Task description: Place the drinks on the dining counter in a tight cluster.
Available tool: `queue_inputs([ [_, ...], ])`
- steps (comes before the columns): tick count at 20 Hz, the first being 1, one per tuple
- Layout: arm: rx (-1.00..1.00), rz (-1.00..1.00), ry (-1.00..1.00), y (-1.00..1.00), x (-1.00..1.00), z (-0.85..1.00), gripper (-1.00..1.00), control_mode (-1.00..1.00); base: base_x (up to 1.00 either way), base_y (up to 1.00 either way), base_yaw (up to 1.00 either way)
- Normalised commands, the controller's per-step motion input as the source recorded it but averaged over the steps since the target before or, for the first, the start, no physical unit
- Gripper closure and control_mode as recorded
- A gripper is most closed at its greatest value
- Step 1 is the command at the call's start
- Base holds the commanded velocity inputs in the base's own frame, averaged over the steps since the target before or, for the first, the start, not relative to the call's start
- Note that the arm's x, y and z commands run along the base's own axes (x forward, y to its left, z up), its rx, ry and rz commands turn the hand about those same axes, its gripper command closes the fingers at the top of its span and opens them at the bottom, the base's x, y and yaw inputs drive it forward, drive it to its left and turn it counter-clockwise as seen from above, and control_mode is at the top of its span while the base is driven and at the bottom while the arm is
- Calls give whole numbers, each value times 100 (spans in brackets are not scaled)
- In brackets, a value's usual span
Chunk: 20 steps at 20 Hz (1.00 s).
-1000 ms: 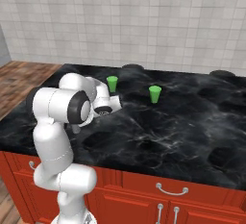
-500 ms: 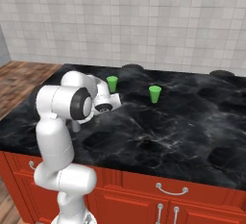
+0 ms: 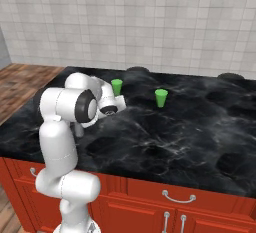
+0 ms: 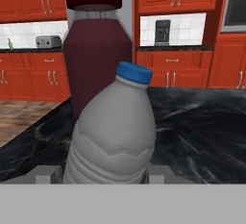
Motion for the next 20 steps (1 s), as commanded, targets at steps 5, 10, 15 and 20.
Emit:
queue_inputs([
  [5, 3, 7, -11, 0, -5, -3, 100, -100, 0, 0, 0],
  [10, 2, 4, -8, 0, 0, 0, 100, -100, 0, 0, 0],
  [15, 2, 3, -6, 0, 1, 0, 100, -100, 0, 0, 0],
  [20, 2, 1, -5, 0, 4, -2, 100, -100, 0, 0, 0],
])
